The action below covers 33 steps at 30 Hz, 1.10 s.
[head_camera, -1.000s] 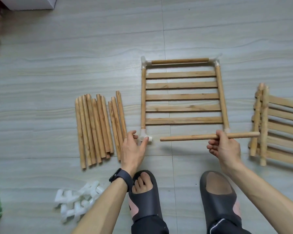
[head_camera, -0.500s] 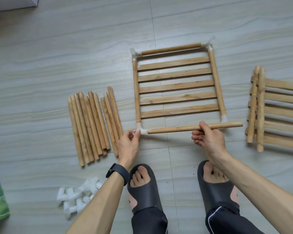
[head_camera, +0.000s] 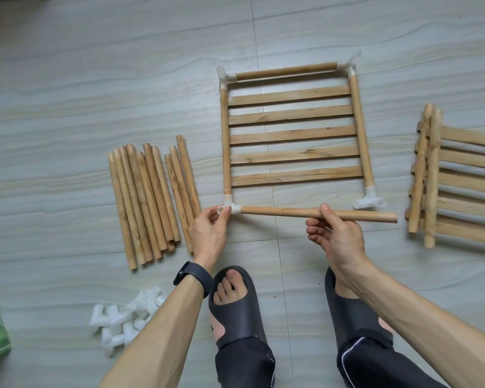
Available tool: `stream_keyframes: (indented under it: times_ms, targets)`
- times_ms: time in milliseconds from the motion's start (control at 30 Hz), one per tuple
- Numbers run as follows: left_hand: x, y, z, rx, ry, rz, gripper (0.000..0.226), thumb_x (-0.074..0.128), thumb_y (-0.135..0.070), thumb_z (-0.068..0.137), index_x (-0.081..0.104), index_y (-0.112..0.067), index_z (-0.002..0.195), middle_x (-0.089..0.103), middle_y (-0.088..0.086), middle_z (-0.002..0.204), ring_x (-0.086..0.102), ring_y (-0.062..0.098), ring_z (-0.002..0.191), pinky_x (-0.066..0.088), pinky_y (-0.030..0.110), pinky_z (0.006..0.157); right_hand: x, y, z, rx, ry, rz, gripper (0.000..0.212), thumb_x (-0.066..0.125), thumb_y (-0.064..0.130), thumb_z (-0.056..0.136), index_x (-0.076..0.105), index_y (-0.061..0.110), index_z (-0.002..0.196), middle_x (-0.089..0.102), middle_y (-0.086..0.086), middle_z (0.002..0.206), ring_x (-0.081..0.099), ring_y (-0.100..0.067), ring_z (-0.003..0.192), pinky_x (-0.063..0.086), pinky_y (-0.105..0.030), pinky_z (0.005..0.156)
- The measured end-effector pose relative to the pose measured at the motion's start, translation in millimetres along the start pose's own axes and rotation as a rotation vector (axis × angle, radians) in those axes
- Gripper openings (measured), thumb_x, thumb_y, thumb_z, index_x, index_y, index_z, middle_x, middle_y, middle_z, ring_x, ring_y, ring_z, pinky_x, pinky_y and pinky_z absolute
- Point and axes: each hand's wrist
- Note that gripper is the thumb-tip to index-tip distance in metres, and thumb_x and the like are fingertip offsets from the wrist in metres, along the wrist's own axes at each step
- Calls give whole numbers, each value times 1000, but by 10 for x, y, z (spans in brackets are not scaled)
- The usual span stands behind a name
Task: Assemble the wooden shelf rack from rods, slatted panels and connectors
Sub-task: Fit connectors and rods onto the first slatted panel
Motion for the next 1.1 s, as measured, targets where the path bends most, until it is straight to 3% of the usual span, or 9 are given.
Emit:
stream_keyframes:
  times_ms: [167, 333, 400, 567, 700, 767, 867, 933, 1100]
  targets:
    - [-19, -18, -44, 28, 21, 34, 32, 69, -47, 93, 72, -22, 112, 71, -8, 99, 66, 11, 98, 52, 30, 90, 23, -64, 229, 257, -1, 109, 23, 60, 26, 103, 62, 6, 91, 68, -10, 76, 66, -17, 68, 55, -27, 64]
    - [-75, 12, -46, 72, 21, 106, 28, 66, -53, 92, 68, -27, 105, 66, -16, 90, 65, 8, 92, 45, 19, 71, -11, -64, 472, 368, 96, 72, 19, 61, 28, 102, 61, 9, 97, 74, -9, 76, 67, -17, 70, 56, -27, 63]
    - [-65, 22, -48, 96, 10, 138, 28, 62, -51, 95, 66, -25, 105, 67, -13, 91, 66, 13, 93, 46, 27, 74, -20, -57, 504, 379, 135, -7, 23, 61, 31, 102, 62, 8, 101, 77, -9, 80, 66, -18, 73, 56, -28, 64]
    - [69, -60, -118, 285, -67, 450, 46, 62, -39, 96, 54, -14, 134, 57, 15, 131, 52, 34, 122, 45, 47, 97, -281, 29, 484, 251, 176, -401, 50, 61, 56, 95, 73, 8, 98, 79, -8, 84, 72, -19, 73, 57, -31, 66]
    - [255, -242, -145, 709, 61, 719, 58, 71, -48, 87, 56, -19, 135, 44, 16, 148, 38, 36, 138, 38, 52, 111, -729, 132, 461, -115, -192, -579, 53, 55, 61, 96, 61, 13, 73, 64, -1, 55, 63, -16, 59, 55, -42, 66]
    - [411, -350, -106, 777, 220, 903, 57, 63, -61, 89, 55, -29, 134, 27, 14, 162, 17, 40, 151, 16, 60, 121, -879, 247, 518, -203, -320, -555, 47, 56, 60, 96, 58, 14, 85, 65, -1, 68, 64, -16, 66, 58, -51, 77]
    - [634, -511, 9, 745, 353, 1089, 46, 49, -72, 91, 54, -36, 119, -3, 5, 170, -13, 50, 150, -9, 74, 112, -943, 450, 697, -177, -278, -639, 53, 60, 62, 92, 55, 15, 116, 64, -2, 111, 66, -24, 103, 54, -56, 94]
    - [706, -572, 68, 665, 397, 1117, 45, 41, -71, 94, 53, -33, 114, -6, 4, 170, -10, 55, 149, 0, 80, 111, -879, 543, 795, -98, -164, -718, 59, 63, 63, 90, 54, 16, 125, 62, 2, 114, 65, -21, 104, 56, -52, 95]
    - [667, -540, 127, 653, 442, 1139, 49, 35, -69, 97, 50, -28, 120, -12, 7, 169, -7, 56, 148, 15, 75, 114, -766, 598, 1013, -67, -106, -1035, 32, 68, 44, 91, 65, 15, 103, 73, -3, 101, 69, -26, 96, 55, -48, 92]
Point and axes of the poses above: each hand's wrist, its own z-axis towards the middle knuckle, its own x-axis out of the palm, y = z × x
